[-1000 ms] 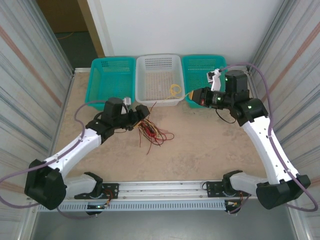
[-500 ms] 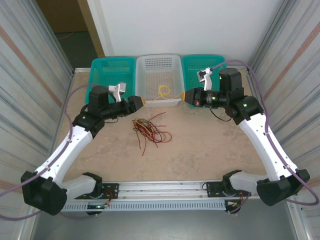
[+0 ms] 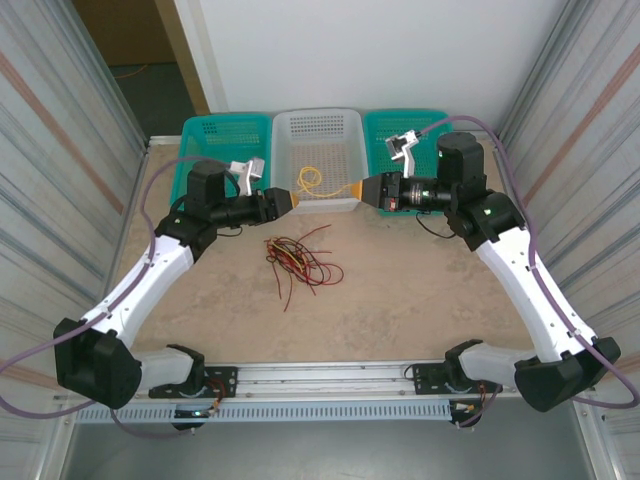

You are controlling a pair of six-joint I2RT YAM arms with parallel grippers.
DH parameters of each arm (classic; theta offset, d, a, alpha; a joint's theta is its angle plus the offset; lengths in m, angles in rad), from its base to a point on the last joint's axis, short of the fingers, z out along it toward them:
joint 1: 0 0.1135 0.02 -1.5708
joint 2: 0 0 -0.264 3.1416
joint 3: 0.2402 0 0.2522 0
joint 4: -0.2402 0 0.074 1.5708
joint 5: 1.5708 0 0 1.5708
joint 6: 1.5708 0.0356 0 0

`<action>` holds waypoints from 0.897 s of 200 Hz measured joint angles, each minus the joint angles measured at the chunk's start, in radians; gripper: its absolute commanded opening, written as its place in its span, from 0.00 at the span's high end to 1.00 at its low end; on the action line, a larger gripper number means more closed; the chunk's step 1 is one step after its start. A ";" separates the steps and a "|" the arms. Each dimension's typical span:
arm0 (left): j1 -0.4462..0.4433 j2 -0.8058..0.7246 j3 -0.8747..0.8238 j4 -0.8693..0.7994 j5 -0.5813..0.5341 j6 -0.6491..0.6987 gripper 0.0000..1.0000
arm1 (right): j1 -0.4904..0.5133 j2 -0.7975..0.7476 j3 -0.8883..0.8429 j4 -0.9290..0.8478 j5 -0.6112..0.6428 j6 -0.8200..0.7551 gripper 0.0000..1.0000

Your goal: Untangle the cables

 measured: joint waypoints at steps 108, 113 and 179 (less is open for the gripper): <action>0.000 -0.077 -0.030 0.041 -0.045 0.003 1.00 | -0.023 -0.004 0.000 0.015 0.035 0.028 0.52; 0.000 -0.081 -0.034 0.041 -0.053 0.003 1.00 | -0.034 -0.006 0.000 0.014 0.041 0.027 0.50; 0.025 -0.135 -0.027 -0.092 -0.232 -0.025 1.00 | -0.182 -0.082 -0.060 -0.045 0.225 0.057 0.30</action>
